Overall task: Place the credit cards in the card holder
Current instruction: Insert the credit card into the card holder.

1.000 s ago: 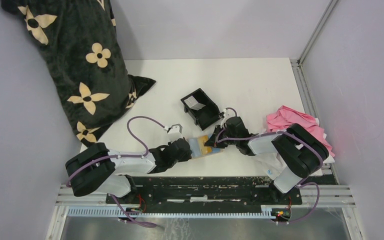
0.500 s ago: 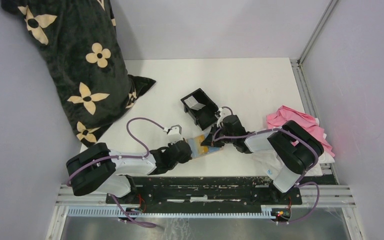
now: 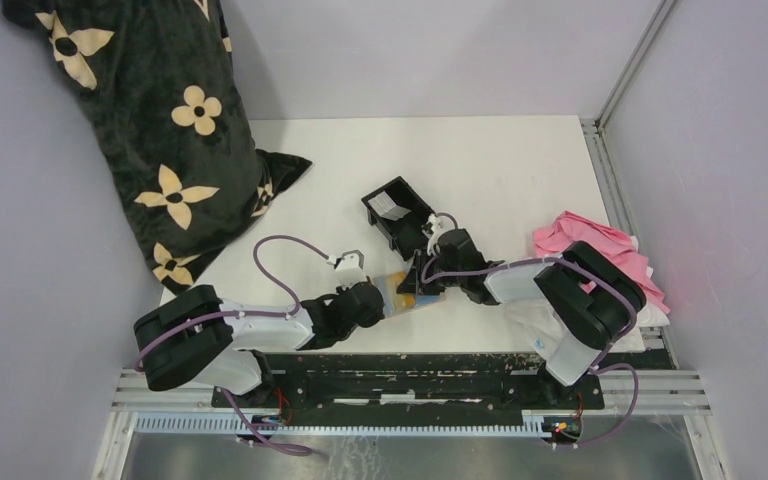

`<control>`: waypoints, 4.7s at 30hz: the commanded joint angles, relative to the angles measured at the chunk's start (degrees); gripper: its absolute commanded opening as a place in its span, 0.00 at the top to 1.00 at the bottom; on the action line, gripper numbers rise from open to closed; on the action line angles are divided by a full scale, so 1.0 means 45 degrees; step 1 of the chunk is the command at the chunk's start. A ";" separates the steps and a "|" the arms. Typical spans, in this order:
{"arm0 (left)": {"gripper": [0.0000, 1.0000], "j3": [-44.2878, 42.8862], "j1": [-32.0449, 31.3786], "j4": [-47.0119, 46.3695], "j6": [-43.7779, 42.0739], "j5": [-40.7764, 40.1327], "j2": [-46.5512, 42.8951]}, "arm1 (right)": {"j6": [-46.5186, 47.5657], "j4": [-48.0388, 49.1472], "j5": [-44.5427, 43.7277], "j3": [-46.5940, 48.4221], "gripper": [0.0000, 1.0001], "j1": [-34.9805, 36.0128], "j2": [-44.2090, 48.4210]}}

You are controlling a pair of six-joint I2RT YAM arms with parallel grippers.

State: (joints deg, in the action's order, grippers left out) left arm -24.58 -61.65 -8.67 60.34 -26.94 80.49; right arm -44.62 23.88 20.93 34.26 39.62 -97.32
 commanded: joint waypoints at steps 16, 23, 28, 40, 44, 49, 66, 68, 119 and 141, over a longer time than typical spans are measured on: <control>0.92 0.0955 -0.0422 0.1834 0.0306 0.1944 0.0690 | 0.1714 -0.5802 -0.3469 0.0851 0.50 0.0647 0.2206; 0.92 0.0985 -0.0422 0.1702 0.0289 0.2002 0.0756 | 0.1674 -0.5758 -0.3878 0.0951 0.62 0.0666 0.2282; 0.92 0.0990 -0.0422 0.1710 0.0265 0.2012 0.0805 | 0.1621 -0.5622 -0.4041 0.1049 0.78 0.0677 0.2036; 0.92 0.1028 -0.0419 0.1572 0.0269 0.2095 0.0967 | 0.1459 -0.5248 -0.4143 0.0980 0.88 0.0663 0.2194; 0.92 0.1010 -0.0431 0.1554 0.0266 0.2108 0.1004 | 0.1459 -0.5198 -0.3921 0.1120 0.91 0.0656 0.1991; 0.92 0.0974 -0.0421 0.1545 0.0245 0.2104 0.1046 | 0.1307 -0.4802 -0.3492 0.1142 0.93 0.0679 0.1618; 0.93 0.0966 -0.0441 0.1466 0.0233 0.2164 0.1126 | 0.0965 -0.4515 -0.3282 0.1469 0.92 0.1510 0.1365; 0.93 0.0980 -0.0442 0.1538 0.0247 0.2140 0.0984 | 0.0919 -0.4464 -0.3308 0.1467 0.92 0.1587 0.1416; 0.78 0.1007 -0.0656 0.4771 0.1133 -0.0044 -0.3438 | 0.0777 -0.3948 -0.2833 0.2072 0.91 0.1979 0.0376; 0.79 0.1285 -0.0657 0.3441 0.0990 0.0156 -0.2291 | 0.0509 -0.4082 -0.3248 0.2492 0.91 0.2851 0.0300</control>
State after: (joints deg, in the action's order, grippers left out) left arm -20.88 -64.36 2.83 63.31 -26.70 68.58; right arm -41.78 5.41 6.59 43.31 51.27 -95.64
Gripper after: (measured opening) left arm 0.215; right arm 0.092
